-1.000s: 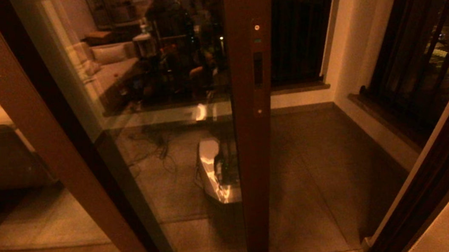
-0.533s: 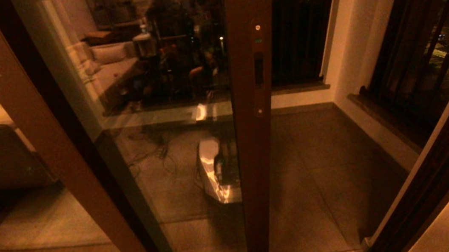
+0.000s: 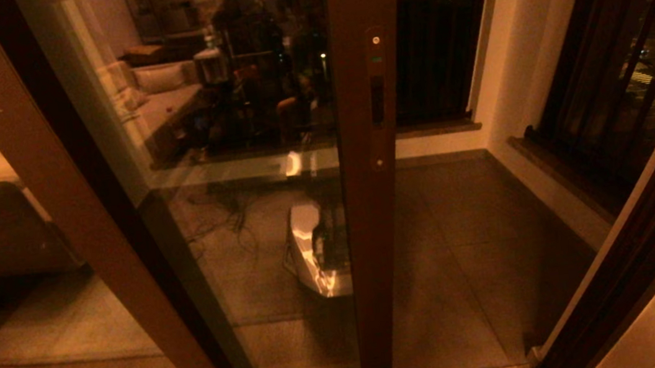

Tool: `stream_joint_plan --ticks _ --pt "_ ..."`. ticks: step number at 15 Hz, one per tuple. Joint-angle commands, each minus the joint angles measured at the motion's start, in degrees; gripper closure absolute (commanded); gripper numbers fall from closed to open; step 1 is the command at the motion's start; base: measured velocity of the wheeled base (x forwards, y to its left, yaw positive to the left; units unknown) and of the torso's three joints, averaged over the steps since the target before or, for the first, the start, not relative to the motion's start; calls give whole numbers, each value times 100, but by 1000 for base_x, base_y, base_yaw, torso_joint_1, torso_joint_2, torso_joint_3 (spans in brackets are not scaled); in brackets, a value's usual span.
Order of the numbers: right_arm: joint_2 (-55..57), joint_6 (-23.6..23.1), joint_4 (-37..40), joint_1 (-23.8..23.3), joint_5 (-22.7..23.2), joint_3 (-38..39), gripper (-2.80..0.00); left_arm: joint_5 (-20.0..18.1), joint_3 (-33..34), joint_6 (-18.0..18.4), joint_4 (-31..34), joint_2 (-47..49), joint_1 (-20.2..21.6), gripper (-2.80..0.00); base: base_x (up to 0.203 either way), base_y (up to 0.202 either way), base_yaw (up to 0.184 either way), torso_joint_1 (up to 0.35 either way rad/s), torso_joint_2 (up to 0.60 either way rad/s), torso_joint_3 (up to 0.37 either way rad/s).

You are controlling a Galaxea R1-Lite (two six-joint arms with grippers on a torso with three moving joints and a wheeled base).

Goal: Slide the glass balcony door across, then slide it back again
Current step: Open the slid door

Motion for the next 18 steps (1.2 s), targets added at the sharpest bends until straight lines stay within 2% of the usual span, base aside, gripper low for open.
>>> stream_joint_plan --ticks 1,5,6,8,14,15,16,18 --pt "-21 -37 -845 -1 161 844 0 -1 1 1 0 -10 1 0 0 0 0 0 0 0" --pt "-27 -47 -2964 4 354 2044 0 -1 1 1 0 -10 1 0 0 0 0 0 0 0" --pt "-29 -66 -3167 0 461 2131 0 -1 1 1 0 -9 1 0 0 0 0 0 0 0" --pt "-26 -224 -3266 4 332 2192 0 -1 1 1 0 -6 1 0 0 0 0 0 0 0" --pt "-29 -129 -3393 8 241 2257 0 -1 1 1 0 -10 1 0 0 0 0 0 0 0" --pt "-20 -8 -3331 8 208 2245 0 -1 1 1 0 -2 1 0 0 0 0 0 0 0" --pt "-22 406 -3283 8 179 2243 0 -1 1 1 0 -3 1 0 0 0 0 0 0 0" --pt "-27 1598 -3276 8 178 2272 0 -1 1 1 0 -10 1 0 0 0 0 0 0 0"
